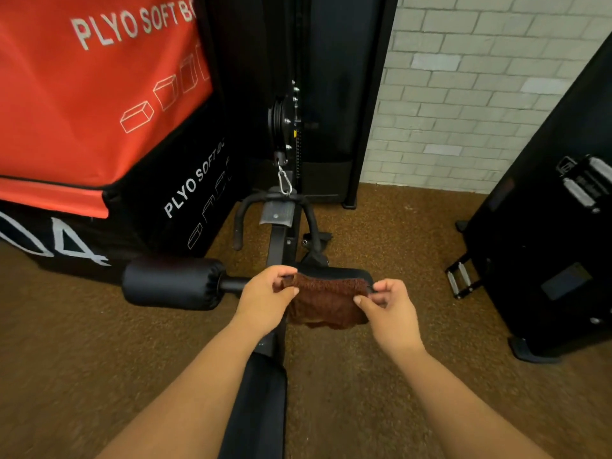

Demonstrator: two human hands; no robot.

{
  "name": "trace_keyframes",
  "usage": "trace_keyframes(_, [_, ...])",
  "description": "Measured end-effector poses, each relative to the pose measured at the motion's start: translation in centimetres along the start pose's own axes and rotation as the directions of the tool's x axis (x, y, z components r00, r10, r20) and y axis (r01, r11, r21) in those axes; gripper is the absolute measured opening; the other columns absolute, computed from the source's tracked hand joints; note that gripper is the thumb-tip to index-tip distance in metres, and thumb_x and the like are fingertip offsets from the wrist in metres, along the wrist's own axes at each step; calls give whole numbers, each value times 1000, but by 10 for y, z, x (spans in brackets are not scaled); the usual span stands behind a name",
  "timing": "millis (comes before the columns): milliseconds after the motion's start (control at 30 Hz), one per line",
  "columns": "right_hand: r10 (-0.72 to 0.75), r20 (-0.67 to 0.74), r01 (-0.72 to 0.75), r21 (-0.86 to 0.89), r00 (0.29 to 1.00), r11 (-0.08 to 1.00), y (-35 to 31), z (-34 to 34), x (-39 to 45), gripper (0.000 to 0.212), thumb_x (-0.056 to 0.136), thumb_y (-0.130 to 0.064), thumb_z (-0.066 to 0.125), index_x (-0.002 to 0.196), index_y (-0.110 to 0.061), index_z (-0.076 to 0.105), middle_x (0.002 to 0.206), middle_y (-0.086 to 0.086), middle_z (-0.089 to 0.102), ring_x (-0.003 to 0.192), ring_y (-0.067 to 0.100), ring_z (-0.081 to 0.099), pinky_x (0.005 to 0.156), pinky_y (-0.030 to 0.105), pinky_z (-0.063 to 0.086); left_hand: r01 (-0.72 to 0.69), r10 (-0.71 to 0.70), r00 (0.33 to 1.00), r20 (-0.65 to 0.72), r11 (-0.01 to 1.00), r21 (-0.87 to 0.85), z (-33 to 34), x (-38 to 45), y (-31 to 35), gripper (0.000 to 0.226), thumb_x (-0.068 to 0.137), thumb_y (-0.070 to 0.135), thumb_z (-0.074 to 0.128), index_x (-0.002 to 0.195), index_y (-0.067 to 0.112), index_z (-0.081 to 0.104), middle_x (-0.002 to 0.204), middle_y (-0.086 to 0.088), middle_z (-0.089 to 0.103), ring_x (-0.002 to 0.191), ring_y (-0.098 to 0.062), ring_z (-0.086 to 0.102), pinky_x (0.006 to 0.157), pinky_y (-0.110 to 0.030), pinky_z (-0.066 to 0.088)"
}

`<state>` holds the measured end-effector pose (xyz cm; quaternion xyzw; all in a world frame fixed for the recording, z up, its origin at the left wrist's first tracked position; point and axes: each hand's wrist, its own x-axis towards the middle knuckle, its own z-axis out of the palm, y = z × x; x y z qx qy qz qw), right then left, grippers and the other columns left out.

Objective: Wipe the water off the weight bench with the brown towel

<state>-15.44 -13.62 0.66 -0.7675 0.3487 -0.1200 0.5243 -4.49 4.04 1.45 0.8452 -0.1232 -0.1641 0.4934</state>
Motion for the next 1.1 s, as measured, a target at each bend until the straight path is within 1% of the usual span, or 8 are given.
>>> trace_keyframes(133, [-35, -81, 26, -104, 996, 994, 0, 9, 24, 19, 86, -21, 69, 84, -24, 51, 83, -7, 60, 77, 5, 57, 61, 19, 42, -56, 60, 998, -20, 990, 128, 10, 32, 3, 29, 86, 17, 64, 111, 32, 59, 89, 14, 57, 89, -8, 56, 80, -23, 45])
trace_keyframes(267, [-86, -56, 70, -234, 995, 970, -2, 19, 46, 18, 88, -22, 66, 78, -32, 54, 83, -9, 62, 81, 11, 60, 71, 30, 50, -70, 84, 995, -50, 968, 242, 14, 58, 2, 32, 85, 22, 64, 114, 34, 58, 95, 10, 56, 97, -13, 55, 87, -31, 47])
trace_keyframes(400, [-225, -20, 190, -461, 974, 867, 0, 23, 59, 15, 88, -24, 66, 101, -31, 63, 112, -6, 56, 112, 16, 48, 98, 31, 41, -201, 263, 963, -58, 846, 495, 15, 73, -4, 45, 85, 35, 64, 127, 31, 50, 120, 7, 54, 119, -15, 43, 100, -32, 34])
trace_keyframes(500, [-335, 157, 366, -525, 929, 768, 0, 18, 62, 41, 87, -28, 66, 128, -26, 59, 141, -2, 46, 135, 20, 35, 112, 33, 23, -415, 353, 908, 224, 694, 589, 16, 73, -8, 64, 82, 53, 58, 139, 31, 37, 147, 7, 34, 138, -14, 20, 111, -32, 14])
trace_keyframes(600, [-281, 465, 534, -612, 840, 583, -2, 18, 63, 61, 92, -41, 57, 147, -29, 34, 157, -8, 23, 147, 17, 7, 115, 30, -2, -509, 187, 841, 508, 592, 625, 18, 73, -13, 86, 79, 61, 56, 148, 30, 15, 157, 9, 9, 143, -9, -2, 113, -32, -8])
trace_keyframes(733, [-185, 545, 559, -676, 818, 480, -4, 21, 68, 68, 95, -44, 49, 152, -28, 15, 160, -8, 10, 148, 14, -4, 111, 28, -16, -515, 139, 833, 535, 546, 661, 15, 75, -17, 91, 81, 51, 60, 149, 30, 2, 157, 9, 0, 142, -7, -6, 111, -32, -15])
trace_keyframes(967, [-141, 513, 506, -696, 847, 509, -11, 23, 73, 73, 88, -45, 59, 150, -32, 23, 158, -9, 20, 148, 16, 2, 116, 34, -10, -489, 99, 845, 526, 543, 683, 19, 77, -10, 98, 73, 52, 69, 148, 28, 10, 156, 6, 14, 143, -11, 1, 113, -38, -17])
trace_keyframes(1100, [-209, 474, 496, -634, 855, 593, -39, 21, 80, 55, 96, -25, 50, 147, -30, 32, 156, -7, 26, 147, 15, 7, 118, 33, -1, -499, 84, 830, 551, 553, 667, 8, 87, 22, 100, 70, 67, 60, 148, 26, 13, 157, 3, 11, 143, -12, -6, 112, -36, -17])
